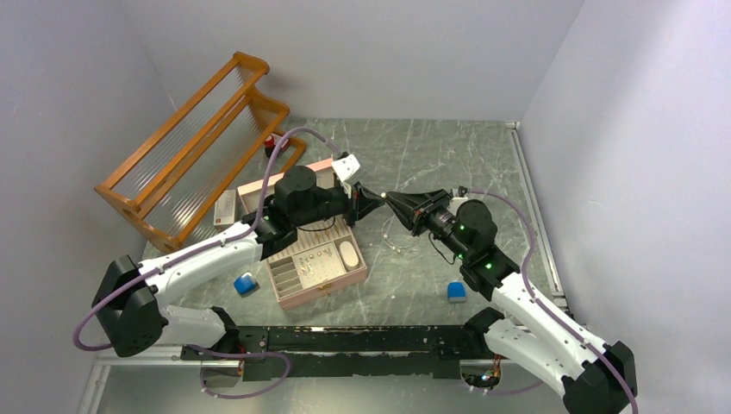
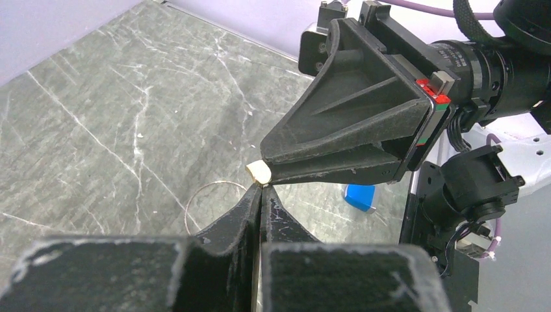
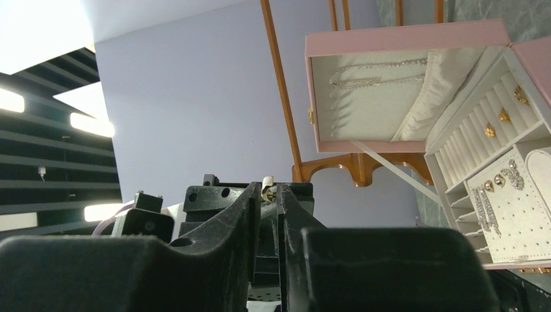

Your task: Organize the mixed jewelry

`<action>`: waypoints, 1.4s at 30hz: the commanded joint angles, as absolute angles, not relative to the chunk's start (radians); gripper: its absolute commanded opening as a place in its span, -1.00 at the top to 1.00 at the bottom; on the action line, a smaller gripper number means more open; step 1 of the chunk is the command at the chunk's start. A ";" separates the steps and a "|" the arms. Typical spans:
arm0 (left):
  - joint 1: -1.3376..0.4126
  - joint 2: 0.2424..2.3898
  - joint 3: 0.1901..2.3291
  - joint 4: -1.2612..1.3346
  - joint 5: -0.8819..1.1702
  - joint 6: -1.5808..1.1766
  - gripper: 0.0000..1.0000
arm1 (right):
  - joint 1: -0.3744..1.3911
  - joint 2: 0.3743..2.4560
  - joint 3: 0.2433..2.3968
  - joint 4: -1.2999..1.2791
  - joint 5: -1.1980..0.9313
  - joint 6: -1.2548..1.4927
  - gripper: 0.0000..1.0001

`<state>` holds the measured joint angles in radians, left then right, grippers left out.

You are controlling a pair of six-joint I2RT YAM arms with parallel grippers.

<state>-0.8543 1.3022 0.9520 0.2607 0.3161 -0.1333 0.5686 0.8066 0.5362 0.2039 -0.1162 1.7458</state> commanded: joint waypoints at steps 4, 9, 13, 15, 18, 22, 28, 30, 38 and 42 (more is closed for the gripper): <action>-0.858 1.273 0.948 0.297 0.287 -0.104 0.90 | 0.566 0.774 0.527 0.167 -0.102 1.722 0.35; -0.858 1.270 0.961 0.239 0.289 -0.103 0.90 | 0.562 0.756 0.565 0.124 -0.092 1.599 -0.09; -0.857 1.261 0.991 0.134 0.311 -0.099 0.90 | 0.521 0.755 0.619 0.094 -0.145 1.311 -0.35; -0.858 1.247 0.999 0.086 0.329 -0.096 0.90 | 0.483 0.762 0.656 0.090 -0.221 1.126 -0.40; -0.857 1.219 1.011 0.023 0.370 -0.086 0.90 | 0.434 0.794 0.741 0.064 -0.373 0.822 -0.44; -0.853 1.196 1.053 -0.075 0.475 -0.062 0.90 | 0.417 0.872 0.868 0.008 -0.630 0.482 -0.46; -0.820 1.192 1.130 -0.219 0.675 0.037 0.90 | 0.417 0.921 0.923 0.012 -0.934 0.247 -0.46; -0.791 1.190 1.144 -0.248 0.763 0.061 0.90 | 0.416 0.924 0.923 0.048 -1.029 0.233 -0.48; -0.718 1.205 1.184 -0.287 1.021 0.090 0.90 | 0.418 0.966 0.930 0.062 -1.248 0.199 -0.49; -0.717 1.210 1.191 -0.295 1.056 0.097 0.90 | 0.419 0.992 0.905 0.140 -1.276 0.227 -0.49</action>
